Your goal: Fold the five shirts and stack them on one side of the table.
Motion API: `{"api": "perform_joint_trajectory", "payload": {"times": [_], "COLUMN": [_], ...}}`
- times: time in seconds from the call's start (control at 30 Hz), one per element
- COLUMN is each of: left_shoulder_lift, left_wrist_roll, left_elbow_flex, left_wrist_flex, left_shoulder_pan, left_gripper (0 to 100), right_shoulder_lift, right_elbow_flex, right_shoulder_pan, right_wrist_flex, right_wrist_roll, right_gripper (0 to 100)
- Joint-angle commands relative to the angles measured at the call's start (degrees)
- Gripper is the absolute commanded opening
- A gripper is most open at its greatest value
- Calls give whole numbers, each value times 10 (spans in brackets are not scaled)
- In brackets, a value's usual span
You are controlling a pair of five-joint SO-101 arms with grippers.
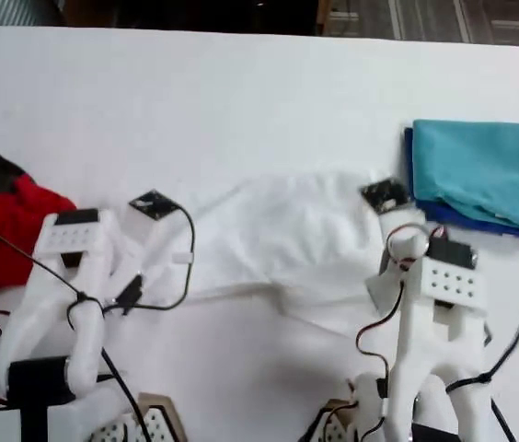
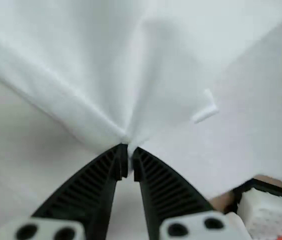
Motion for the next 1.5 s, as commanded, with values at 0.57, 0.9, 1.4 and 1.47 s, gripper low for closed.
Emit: {"api": "perform_joint_trajectory", "payload": {"times": [0.57,0.9,1.4,1.47], "left_shoulder_lift": [-11,8,501,556], "left_wrist_roll": [-6,129,198,197], "left_elbow_flex": [-269,-274,-640,-723], "left_wrist_flex": [141,-10,15,54], "left_shoulder_pan": [-34,59,46,33], "left_gripper": [173,21,27,27], "right_shoulder_lift": [15,308,418,419], "right_elbow_flex": [-220,-239,-292,-292], "right_shoulder_pan": [-124,-151,-105,-101], "right_wrist_flex": [-108,-291,-289,-291], "right_wrist_roll": [-154,-240,-236,-236], "right_gripper": [155,22,22,22]}}
